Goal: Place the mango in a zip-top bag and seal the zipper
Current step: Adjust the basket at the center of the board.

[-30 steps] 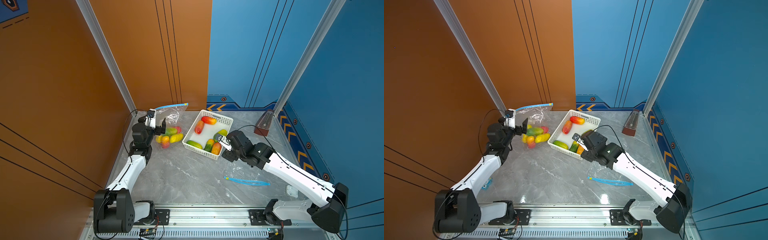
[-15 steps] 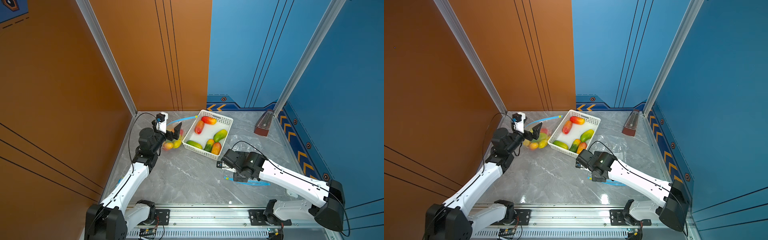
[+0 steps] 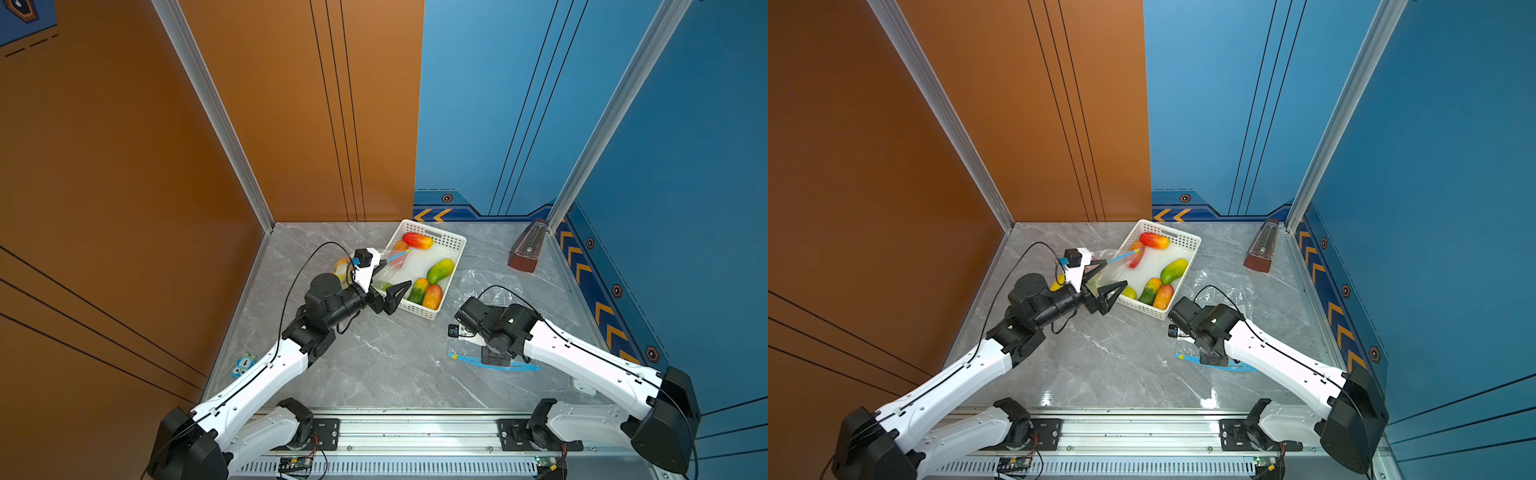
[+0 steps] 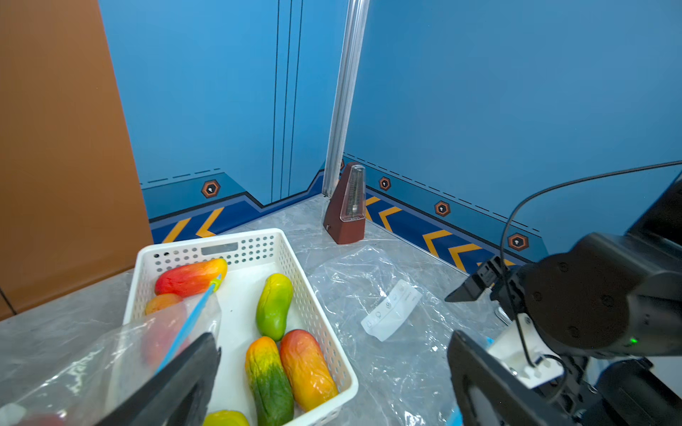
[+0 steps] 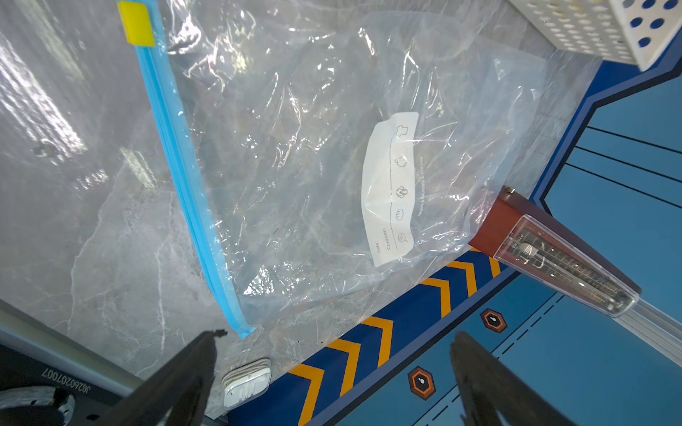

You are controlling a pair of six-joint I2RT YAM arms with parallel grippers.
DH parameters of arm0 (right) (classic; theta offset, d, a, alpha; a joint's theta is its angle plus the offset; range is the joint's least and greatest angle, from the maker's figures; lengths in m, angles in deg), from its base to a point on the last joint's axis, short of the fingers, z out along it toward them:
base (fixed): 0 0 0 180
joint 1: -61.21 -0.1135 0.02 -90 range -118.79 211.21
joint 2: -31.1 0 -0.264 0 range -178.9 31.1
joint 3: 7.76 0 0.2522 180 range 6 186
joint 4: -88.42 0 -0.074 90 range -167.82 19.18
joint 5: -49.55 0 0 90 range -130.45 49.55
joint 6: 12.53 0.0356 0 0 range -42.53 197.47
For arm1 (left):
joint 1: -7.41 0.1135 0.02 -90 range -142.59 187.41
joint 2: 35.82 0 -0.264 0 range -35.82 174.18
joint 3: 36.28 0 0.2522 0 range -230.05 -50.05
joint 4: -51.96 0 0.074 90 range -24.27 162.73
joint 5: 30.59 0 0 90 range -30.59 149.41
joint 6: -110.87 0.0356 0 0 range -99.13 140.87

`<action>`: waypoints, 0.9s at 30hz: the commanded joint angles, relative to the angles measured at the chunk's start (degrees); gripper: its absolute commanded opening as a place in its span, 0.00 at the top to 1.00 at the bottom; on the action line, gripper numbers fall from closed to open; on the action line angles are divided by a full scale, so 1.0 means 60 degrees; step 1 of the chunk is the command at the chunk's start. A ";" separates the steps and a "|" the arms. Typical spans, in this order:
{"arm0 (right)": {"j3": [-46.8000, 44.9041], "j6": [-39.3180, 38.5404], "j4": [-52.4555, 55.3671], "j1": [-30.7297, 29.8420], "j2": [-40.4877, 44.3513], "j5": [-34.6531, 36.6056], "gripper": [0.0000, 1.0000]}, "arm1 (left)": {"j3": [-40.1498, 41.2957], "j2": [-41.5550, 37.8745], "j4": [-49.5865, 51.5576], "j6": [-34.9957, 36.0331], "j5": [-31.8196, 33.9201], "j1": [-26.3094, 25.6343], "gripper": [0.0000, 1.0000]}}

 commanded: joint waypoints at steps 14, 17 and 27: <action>-0.0504 -0.0407 -0.0713 0.0365 0.0539 -0.0553 0.00 | -0.0738 0.5505 -0.0005 -0.1552 0.3642 0.2959 0.05; -0.0488 -0.0364 -0.0691 0.0299 0.0555 -0.0253 0.00 | -0.1382 0.6668 -0.0013 -0.1873 0.3781 0.3401 0.07; -0.0668 -0.0488 -0.0235 0.0296 0.0570 -0.0899 0.00 | -0.2413 0.7384 -0.0016 -0.2022 0.3018 0.4832 0.05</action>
